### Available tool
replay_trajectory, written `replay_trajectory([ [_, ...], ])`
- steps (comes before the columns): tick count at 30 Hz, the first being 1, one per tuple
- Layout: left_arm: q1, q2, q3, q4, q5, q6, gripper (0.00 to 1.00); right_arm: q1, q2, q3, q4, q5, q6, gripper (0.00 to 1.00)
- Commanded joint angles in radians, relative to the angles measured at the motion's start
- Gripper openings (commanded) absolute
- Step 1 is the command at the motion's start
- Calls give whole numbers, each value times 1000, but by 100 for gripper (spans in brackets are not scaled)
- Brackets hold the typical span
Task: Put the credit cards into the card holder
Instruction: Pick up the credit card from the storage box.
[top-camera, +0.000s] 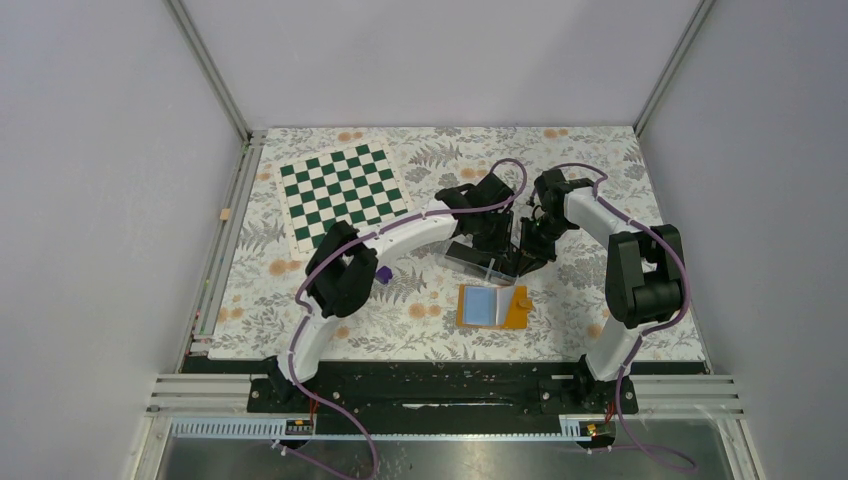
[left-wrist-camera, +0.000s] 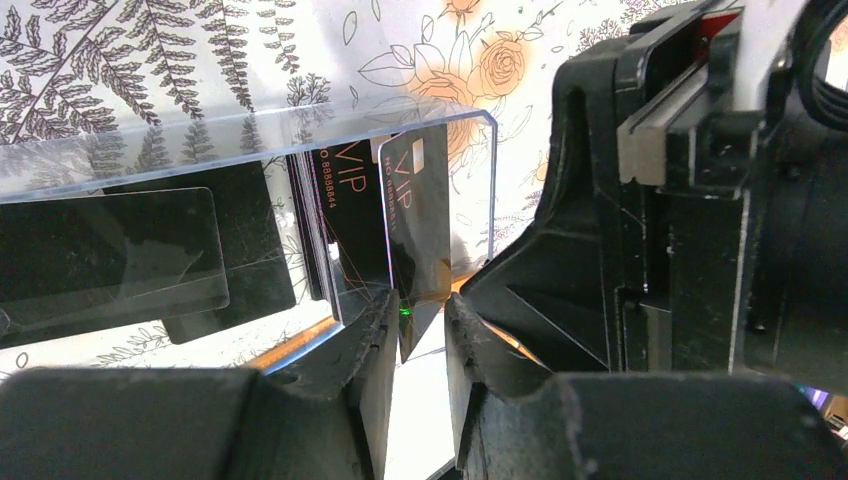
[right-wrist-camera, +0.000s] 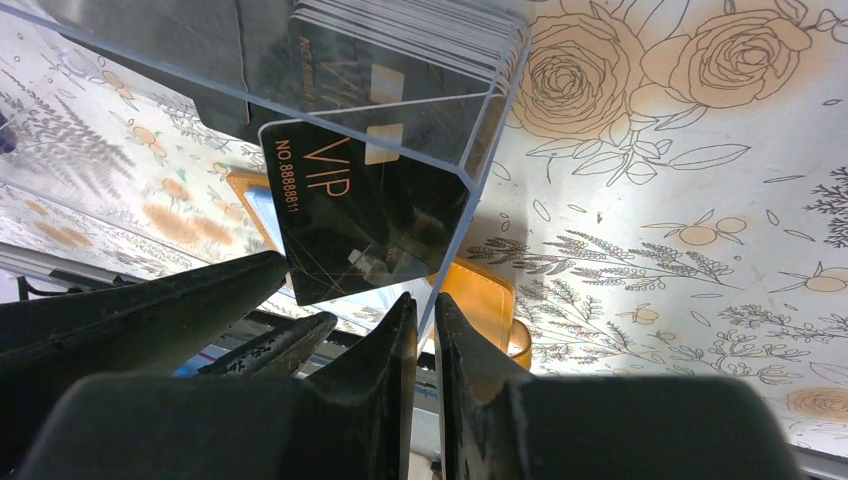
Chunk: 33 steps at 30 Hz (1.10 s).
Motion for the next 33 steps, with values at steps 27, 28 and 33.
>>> replay_trajectory([
  [27,27,-136,-239,384,227,-132,27,4,17,47,-20,-24,-6,18],
  [28,26,-139,-238,385,229,-133,27,3,17,48,-21,-24,-6,18],
  [33,27,-156,-244,392,225,-129,27,4,19,48,-22,-26,-8,18],
])
